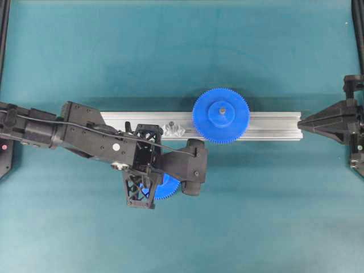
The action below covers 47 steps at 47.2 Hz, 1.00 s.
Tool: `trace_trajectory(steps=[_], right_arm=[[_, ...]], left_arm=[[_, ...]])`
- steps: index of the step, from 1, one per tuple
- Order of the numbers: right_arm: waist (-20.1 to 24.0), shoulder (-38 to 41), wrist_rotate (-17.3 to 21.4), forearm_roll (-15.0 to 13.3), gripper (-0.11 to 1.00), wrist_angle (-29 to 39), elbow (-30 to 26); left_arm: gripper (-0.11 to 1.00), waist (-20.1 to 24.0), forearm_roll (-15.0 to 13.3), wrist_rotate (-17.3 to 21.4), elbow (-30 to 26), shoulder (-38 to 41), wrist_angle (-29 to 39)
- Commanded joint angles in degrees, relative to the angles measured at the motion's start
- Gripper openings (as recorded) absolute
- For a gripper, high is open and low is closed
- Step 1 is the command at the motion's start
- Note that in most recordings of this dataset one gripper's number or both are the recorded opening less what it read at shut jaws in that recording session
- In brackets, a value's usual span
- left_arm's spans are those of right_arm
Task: Find the location of the shaft and insert the small gear.
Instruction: 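Open the left gripper and lower it around the gear hub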
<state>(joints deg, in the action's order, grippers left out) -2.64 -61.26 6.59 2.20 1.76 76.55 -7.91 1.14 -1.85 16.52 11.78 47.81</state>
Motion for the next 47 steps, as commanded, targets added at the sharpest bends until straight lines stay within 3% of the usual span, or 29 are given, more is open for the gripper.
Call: trace_trajectory(steps=[1, 8, 12, 17, 24, 29, 47], right_arm=[[-0.1, 0.4, 0.7, 0.0, -0.01, -0.4, -0.4], [-0.1, 0.3, 0.7, 0.0, -0.01, -0.3, -0.4], [-0.1, 0.1, 0.7, 0.0, -0.01, -0.3, -0.4], [-0.1, -0.2, 0.7, 0.0, -0.01, -0.3, -0.3], [-0.1, -0.6, 0.7, 0.0, -0.01, -0.3, -0.2], [-0.1, -0.8, 0.7, 0.0, -0.01, -0.3, -0.1], [-0.1, -0.8, 0.7, 0.0, -0.01, -0.3, 0.2]], left_arm=[[0.00, -0.1, 0.4, 0.1, -1.2, -1.1, 0.0], [0.01, 0.4, 0.4, -0.3, -1.1, -1.2, 0.0], [0.07, 0.7, 0.4, -0.3, -1.0, -1.2, -0.3], [0.30, 1.1, 0.4, -0.5, -0.9, -1.3, -1.3], [0.75, 1.2, 0.2, -0.6, -0.4, -1.2, -3.0], [0.93, 1.2, 0.2, -0.4, -0.3, -1.1, -3.2], [0.93, 1.2, 0.2, -0.5, 0.2, -0.7, -3.1]])
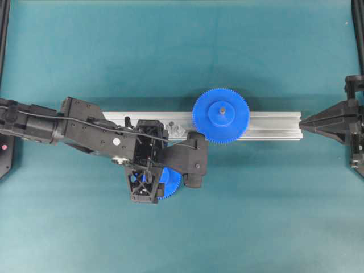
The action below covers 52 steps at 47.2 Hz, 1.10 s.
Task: Find the location of the shaft and insert the small gear.
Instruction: 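Open the left gripper and lower it around the gear hub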
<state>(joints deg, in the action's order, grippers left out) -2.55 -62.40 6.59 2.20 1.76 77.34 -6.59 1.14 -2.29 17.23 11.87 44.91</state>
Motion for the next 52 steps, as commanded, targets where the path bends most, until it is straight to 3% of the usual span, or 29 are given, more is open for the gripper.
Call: trace_trajectory(steps=[1, 52], right_arm=[[-0.2, 0.4, 0.7, 0.0, -0.01, -0.3, -0.6], [-0.2, 0.4, 0.7, 0.0, -0.01, -0.4, -0.3]], left_arm=[[0.93, -0.1, 0.2, -0.1, -0.5, -0.8, -0.2], [0.93, -0.1, 0.1, -1.6, -0.6, 1.8, -1.7]])
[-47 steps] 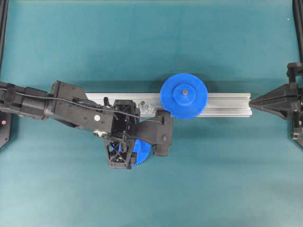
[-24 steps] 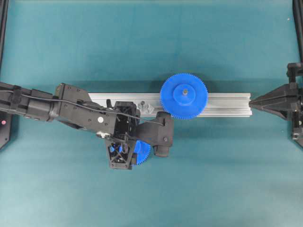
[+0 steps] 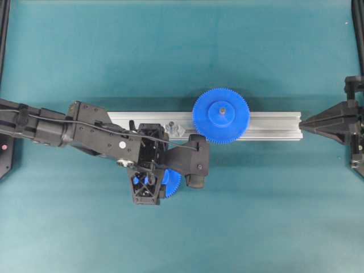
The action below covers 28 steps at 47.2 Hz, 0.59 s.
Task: Find the location of the shaft and insert the small gear.
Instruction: 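Open the left gripper and lower it around the gear hub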
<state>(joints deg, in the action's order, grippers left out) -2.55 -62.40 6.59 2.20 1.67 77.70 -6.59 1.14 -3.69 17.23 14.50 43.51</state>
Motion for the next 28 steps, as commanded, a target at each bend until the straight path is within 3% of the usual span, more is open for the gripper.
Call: trace_trajectory(steps=[1, 28], right_arm=[[-0.2, 0.4, 0.7, 0.0, -0.01, -0.4, -0.6], [-0.3, 0.4, 0.7, 0.1, -0.01, -0.4, -0.6]], left_arm=[[0.93, -0.1, 0.2, -0.2, -0.5, -0.7, -0.3], [0.93, -0.4, 0.1, -0.4, -1.1, -1.0, 0.0]])
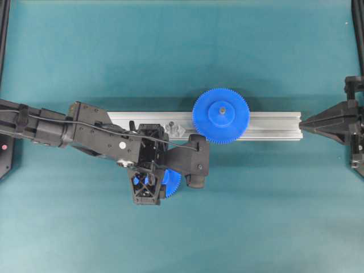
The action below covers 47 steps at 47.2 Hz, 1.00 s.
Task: Find the location of the shaft and insert the small gear.
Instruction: 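Open the left gripper and lower it around the gear hub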
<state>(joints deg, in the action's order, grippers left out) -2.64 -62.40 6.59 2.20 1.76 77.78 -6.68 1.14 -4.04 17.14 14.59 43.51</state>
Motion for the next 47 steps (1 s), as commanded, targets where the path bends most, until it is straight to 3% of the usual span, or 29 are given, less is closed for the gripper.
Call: trace_trajectory(steps=[1, 47], right_arm=[[-0.1, 0.4, 0.7, 0.1, -0.01, -0.4, -0.7], [-0.1, 0.4, 0.8, 0.1, -0.01, -0.6, -0.4]], left_arm=[[0.93, -0.4, 0.1, -0.1, -1.1, -1.1, 0.2], [0.93, -0.4, 0.1, 0.0, -0.7, 0.8, 0.8]])
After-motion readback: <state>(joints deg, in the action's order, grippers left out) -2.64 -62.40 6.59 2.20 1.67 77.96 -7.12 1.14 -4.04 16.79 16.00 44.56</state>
